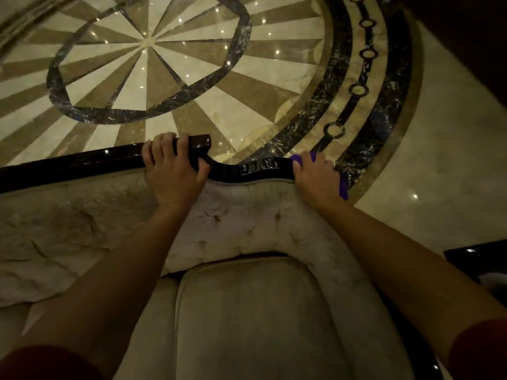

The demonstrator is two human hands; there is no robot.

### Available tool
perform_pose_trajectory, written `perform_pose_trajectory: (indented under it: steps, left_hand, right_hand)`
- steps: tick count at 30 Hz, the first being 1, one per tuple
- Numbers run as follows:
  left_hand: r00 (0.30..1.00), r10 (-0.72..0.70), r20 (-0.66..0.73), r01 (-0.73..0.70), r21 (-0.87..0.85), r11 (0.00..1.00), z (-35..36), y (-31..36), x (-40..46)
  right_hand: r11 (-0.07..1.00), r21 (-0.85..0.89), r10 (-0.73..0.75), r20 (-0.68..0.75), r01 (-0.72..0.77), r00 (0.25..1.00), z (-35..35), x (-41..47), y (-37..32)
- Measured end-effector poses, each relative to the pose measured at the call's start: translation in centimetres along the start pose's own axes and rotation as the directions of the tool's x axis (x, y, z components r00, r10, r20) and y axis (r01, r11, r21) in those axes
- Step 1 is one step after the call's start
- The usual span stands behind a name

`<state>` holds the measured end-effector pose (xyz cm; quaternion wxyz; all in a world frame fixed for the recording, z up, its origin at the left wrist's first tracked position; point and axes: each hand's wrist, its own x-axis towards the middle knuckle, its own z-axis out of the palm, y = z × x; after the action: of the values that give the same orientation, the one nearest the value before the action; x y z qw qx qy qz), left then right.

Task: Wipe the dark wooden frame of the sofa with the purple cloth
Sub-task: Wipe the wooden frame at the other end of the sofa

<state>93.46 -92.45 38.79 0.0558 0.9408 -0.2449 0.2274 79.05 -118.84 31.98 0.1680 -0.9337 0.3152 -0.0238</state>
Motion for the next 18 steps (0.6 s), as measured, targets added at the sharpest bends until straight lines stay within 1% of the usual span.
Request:
perform_pose_trajectory:
  steps: [2, 4, 6, 9, 11, 14, 15, 16, 17, 18]
  left_hand:
    - [0.999, -0.039, 0.024, 0.039, -0.016, 0.999, -0.2, 1.1, -0.8]
    - [0.998, -0.048, 0.048, 0.049, -0.023, 0.999, -0.5, 1.5, -1.8]
    - [0.997, -0.046, 0.068, 0.048, -0.036, 0.998, -0.9, 1.9, -3.1]
    - [0.984, -0.023, 0.176, 0.036, -0.073, 0.997, -2.1, 2.9, -5.1]
    - [0.967, 0.007, 0.255, 0.019, -0.098, 0.995, -3.2, 3.6, -6.6]
    - [0.941, 0.089, 0.325, -0.021, -0.207, 0.978, -5.1, 5.7, -10.4]
    - [0.928, 0.102, 0.358, -0.006, -0.259, 0.966, -5.7, 6.7, -12.1]
    - [0.906, 0.091, 0.413, 0.046, -0.309, 0.95, -6.4, 8.0, -13.6]
    - [0.871, 0.057, 0.488, 0.138, -0.354, 0.925, -6.9, 9.3, -15.0]
    - [0.821, 0.021, 0.571, 0.254, -0.397, 0.882, -7.6, 10.6, -16.2]
  right_hand:
    - [0.992, 0.055, 0.114, 0.005, -0.115, 0.993, 1.0, -3.4, 3.8]
    - [0.966, 0.087, 0.237, 0.076, -0.243, 0.969, 2.6, -7.9, 8.0]
    - [0.951, -0.017, 0.308, 0.109, -0.308, 0.945, 3.9, -13.2, 11.6]
    - [0.932, -0.159, 0.352, 0.184, -0.325, 0.918, 3.9, -17.7, 14.8]
    - [0.926, -0.254, 0.339, 0.228, -0.28, 0.913, 2.7, -18.5, 15.2]
    - [0.898, -0.362, 0.375, 0.325, -0.252, 0.868, 0.3, -20.3, 15.7]
    - [0.887, -0.393, 0.395, 0.371, -0.244, 0.84, -0.4, -21.2, 16.4]
    - [0.882, -0.412, 0.41, 0.429, -0.23, 0.805, -1.2, -21.9, 17.2]
    - [0.885, -0.396, 0.426, 0.482, -0.243, 0.766, -2.4, -22.5, 17.9]
    - [0.892, -0.345, 0.441, 0.525, -0.292, 0.728, -3.8, -23.1, 18.4]
